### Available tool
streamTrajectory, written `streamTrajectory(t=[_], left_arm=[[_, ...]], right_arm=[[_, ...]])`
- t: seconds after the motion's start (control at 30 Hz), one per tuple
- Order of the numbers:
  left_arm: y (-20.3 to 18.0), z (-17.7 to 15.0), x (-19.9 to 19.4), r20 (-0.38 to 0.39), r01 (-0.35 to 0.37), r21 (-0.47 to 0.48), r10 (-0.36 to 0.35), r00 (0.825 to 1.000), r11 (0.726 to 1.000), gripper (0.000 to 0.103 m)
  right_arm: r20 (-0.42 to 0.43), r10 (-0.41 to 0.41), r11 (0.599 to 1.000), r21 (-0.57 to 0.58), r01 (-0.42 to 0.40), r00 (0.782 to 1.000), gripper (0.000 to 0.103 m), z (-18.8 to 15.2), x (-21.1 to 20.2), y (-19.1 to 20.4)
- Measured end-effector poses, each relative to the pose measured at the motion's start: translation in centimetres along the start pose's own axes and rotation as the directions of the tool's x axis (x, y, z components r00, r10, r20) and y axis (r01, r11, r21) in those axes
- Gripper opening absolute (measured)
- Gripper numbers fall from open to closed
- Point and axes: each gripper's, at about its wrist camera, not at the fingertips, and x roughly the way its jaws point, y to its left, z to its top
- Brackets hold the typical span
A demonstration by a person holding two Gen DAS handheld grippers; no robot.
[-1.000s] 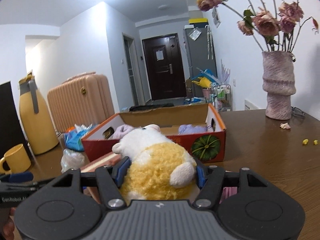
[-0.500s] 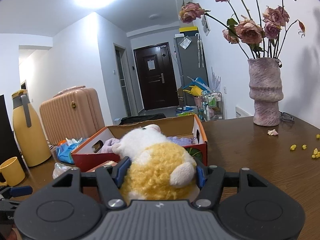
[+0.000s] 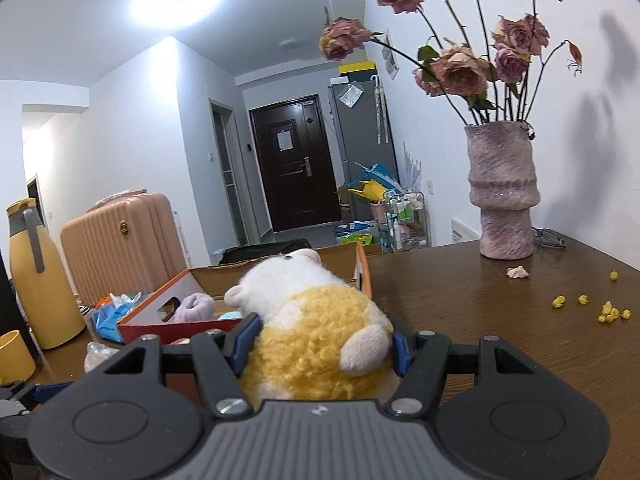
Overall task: Organize soft objects
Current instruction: 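Lift the yellow-and-white plush off the table with the right gripper, then close the left gripper on the pink-and-cream sponge block while the right gripper holds the plush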
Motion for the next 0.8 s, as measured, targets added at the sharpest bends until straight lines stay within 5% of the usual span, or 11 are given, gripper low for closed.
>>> streamTrajectory(t=[0.8], left_arm=[[-2.6, 2.3, 5.7, -0.04, 0.013, 0.037, -0.012, 0.999, 0.999, 0.103]], right_arm=[[-0.039, -0.103, 0.994, 0.022, 0.104, 0.994, 0.063, -0.1, 1.8, -3.5]])
